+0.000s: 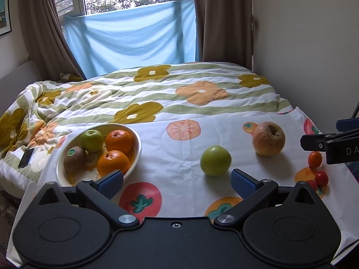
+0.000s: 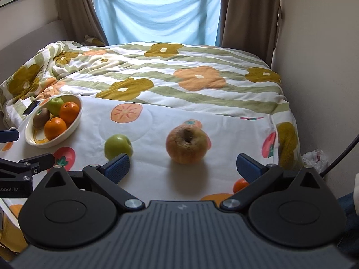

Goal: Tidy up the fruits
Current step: 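Move the left gripper toward the other green apple while the right approaches the brown apple, then grasp the green apple with the left gripper while the right grasps the brown apple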

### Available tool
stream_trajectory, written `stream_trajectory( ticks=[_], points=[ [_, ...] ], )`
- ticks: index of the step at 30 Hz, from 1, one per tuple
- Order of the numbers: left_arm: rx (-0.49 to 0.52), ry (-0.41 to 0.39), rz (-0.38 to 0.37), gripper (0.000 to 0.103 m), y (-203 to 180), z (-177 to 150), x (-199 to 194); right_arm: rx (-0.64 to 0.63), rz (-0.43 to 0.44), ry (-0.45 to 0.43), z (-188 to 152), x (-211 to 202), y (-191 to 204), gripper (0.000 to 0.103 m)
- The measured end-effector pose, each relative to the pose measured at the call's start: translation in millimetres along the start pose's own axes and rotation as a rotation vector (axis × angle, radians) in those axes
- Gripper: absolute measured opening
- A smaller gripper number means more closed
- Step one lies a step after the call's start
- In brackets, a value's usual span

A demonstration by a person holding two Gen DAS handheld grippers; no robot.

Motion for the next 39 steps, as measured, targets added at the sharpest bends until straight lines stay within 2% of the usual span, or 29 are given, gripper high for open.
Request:
stream_trajectory(
  ticks=[6, 10, 22, 27, 30, 32, 39],
  points=[
    [0.030, 0.000, -0.016, 0.103, -35.0, 6.5, 37.4, 0.020, 0.008, 0.010, -4.8, 23.2, -30.9, 0.103],
    [0.055, -0.009, 0.001, 0.103, -49.9, 11.7, 65.5, 0.039, 0.023, 0.010, -6.8, 42.5, -41.9, 0.103],
    [0.150, 0.007, 0.025, 0.095, -64.9, 17.6, 119.9, 0.078, 0.092, 0.038, -4.3, 88.1, -50.5, 0.103],
    [0.172, 0.029, 0.031, 0.088, -66.0, 18.8, 133.2, 0.066, 0.092, 0.060, -0.1, 103.5, -44.0, 0.103],
    [0.184, 0.039, 0.023, 0.077, -66.8, 18.3, 138.3, 0.052, 0.095, 0.066, 2.4, 109.4, -39.3, 0.103],
    [0.194, 0.050, 0.020, 0.063, -67.9, 17.2, 140.6, 0.045, 0.103, 0.066, 4.1, 111.5, -35.8, 0.103],
    [0.202, 0.041, 0.016, 0.061, -66.4, 13.7, 137.8, 0.037, 0.107, 0.058, 11.0, 118.5, -30.1, 0.103]
  ],
)
Point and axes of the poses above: each gripper's, at about its wrist camera, not at the fingertips, and x roughly the way its jaws point, y to its left, z to its top, the point moved 4 cm from there along x, roughly the way its jaws point, and after that the axes turned 10 degrees about y, right-handed, at the moved point
